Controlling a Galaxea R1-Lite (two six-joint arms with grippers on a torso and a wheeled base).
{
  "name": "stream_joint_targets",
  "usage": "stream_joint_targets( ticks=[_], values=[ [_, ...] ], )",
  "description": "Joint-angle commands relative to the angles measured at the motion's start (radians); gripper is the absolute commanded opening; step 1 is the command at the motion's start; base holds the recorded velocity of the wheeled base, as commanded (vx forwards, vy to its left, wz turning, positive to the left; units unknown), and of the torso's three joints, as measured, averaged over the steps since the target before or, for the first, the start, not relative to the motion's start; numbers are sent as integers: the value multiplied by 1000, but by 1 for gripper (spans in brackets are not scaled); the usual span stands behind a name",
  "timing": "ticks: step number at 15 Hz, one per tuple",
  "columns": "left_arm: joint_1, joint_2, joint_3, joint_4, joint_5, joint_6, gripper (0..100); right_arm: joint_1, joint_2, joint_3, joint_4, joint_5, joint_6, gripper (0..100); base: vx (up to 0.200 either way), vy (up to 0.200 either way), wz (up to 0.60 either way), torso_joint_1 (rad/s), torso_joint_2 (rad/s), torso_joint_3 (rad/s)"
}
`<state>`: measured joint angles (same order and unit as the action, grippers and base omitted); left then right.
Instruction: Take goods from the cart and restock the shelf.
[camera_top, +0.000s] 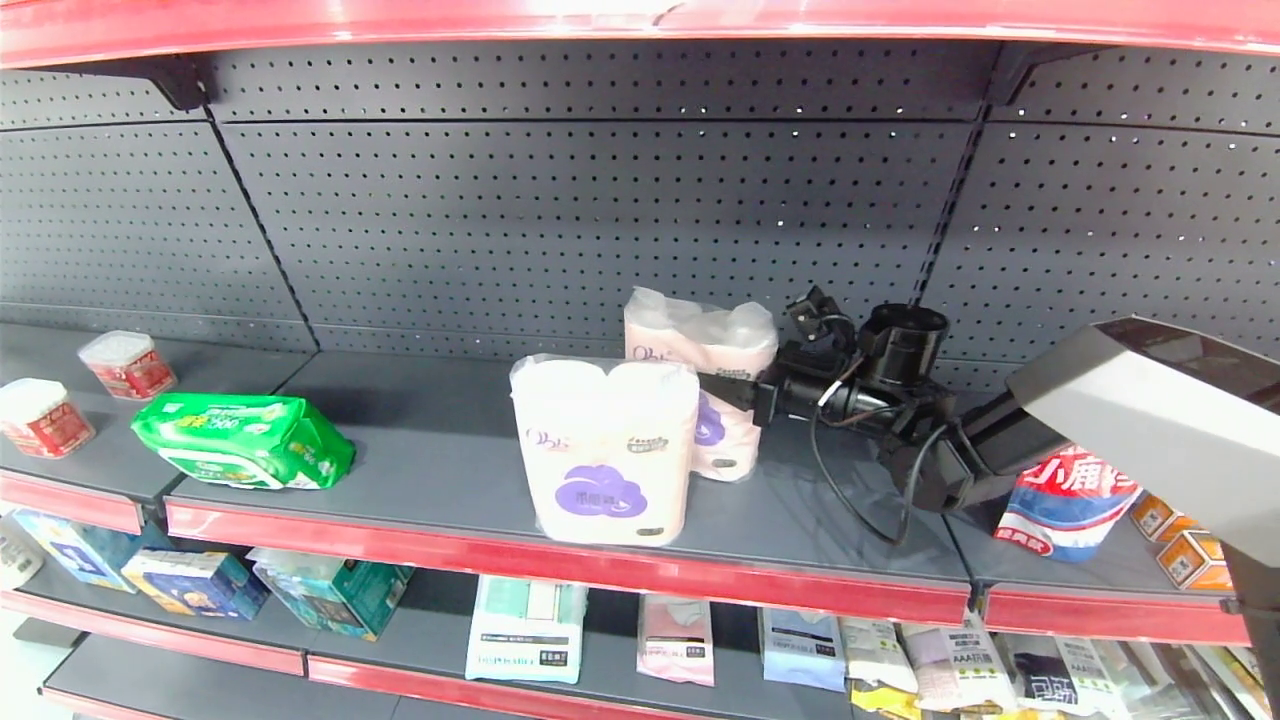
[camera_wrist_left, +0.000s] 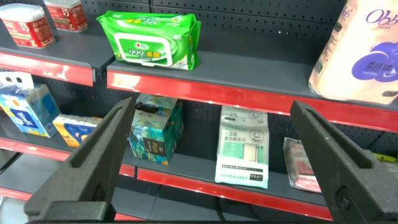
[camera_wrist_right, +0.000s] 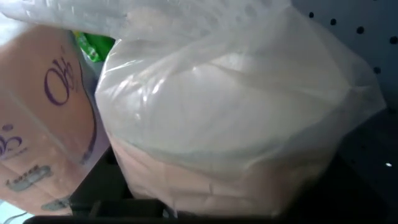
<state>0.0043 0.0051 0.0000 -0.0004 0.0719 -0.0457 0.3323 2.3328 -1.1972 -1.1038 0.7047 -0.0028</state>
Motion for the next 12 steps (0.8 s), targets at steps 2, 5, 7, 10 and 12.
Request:
stream_joint_targets(
  ticks=[2, 5, 7, 10, 12],
  values=[
    [0, -1, 0, 0, 0, 0, 100, 19, 26, -41, -2, 1, 15, 0, 0, 0, 0, 0, 0, 0],
    [0, -1, 0, 0, 0, 0, 100, 37, 40, -47, -2, -1, 17, 0, 0, 0, 0, 0, 0, 0],
    [0, -1, 0, 0, 0, 0, 100, 43, 43, -59, -2, 1, 17, 0, 0, 0, 0, 0, 0, 0],
    [0, -1, 0, 0, 0, 0, 100, 47, 53, -68, -1, 13, 18, 0, 0, 0, 0, 0, 0, 0],
    [0, -1, 0, 0, 0, 0, 100, 54, 62, -84, -1, 30, 18, 0, 0, 0, 0, 0, 0, 0]
  ],
)
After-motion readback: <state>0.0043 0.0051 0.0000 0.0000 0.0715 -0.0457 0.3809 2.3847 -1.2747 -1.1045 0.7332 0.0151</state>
